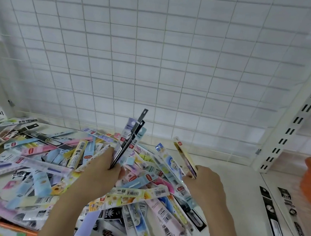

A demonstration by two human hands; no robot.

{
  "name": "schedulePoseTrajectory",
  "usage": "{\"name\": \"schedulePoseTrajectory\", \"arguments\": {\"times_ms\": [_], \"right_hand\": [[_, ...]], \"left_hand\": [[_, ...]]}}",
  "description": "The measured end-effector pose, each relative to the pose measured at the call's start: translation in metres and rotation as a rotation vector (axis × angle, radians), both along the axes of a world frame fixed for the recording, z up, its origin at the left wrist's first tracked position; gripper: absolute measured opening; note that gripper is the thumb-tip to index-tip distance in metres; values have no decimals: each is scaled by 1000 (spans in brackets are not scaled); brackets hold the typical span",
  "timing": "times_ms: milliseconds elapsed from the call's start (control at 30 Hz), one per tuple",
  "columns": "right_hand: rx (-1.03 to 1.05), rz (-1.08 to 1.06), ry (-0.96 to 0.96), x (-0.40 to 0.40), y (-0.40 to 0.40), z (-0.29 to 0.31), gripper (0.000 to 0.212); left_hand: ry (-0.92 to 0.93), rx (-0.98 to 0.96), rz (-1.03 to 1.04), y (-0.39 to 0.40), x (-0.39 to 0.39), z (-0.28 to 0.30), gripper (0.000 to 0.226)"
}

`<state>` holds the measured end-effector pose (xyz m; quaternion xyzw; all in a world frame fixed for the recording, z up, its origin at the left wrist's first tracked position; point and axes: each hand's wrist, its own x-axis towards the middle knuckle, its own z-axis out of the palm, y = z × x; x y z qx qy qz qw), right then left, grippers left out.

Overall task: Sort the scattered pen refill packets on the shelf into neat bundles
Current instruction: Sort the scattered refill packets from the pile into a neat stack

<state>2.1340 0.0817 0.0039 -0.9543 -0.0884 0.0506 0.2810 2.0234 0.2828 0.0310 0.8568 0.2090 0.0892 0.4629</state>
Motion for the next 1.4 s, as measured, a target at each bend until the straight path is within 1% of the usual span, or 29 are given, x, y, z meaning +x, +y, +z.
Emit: {"name": "schedulePoseTrajectory", "arguments": {"times_ms": [67,133,200,300,367,500,567,633,733,833,867,1100,1167,1267,1400], "right_hand": [[-1,-15,-49,-1,-7,4,27],[23,-52,-84,-1,-16,6,30],[78,-93,-82,0,-28,6,30],[166,-129,-63,0,-46,1,19],[194,-150,-51,0,-54,-3,12],[245,-179,-18,-2,-66,-11,32],[248,-181,13,-2,-71,-12,37],[241,-188,20,-2,-76,-13,35],[257,-204,2,0,-82,-14,26],[252,-187,-5,1,-85,-15,22],[248,-179,-8,2,-86,-16,21],[200,-139,-19,3,-86,-13,22],[195,-136,-19,2,-86,-12,22],[183,-126,-14,3,-85,-10,23],[204,-135,-27,2,-85,-9,25]], "left_hand": [[36,-31,-8,-3,5,-3,14],[39,-83,8,-6,10,-3,17],[35,-61,12,-13,16,-1,21],[-5,122,-13,-28,25,8,34],[0,257,-84,-35,34,9,39],[85,411,-235,-49,52,-3,44],[122,472,-277,-56,58,-8,46],[172,518,-310,-62,62,-13,40],[230,597,-351,-68,70,-20,22],[267,623,-359,-73,74,-25,32],[264,634,-355,-74,75,-27,33],[259,786,-294,-80,81,-32,24],[242,824,-291,-81,81,-29,20],[171,820,-250,-80,80,-21,12],[16,780,-167,-71,76,-8,15]]}}
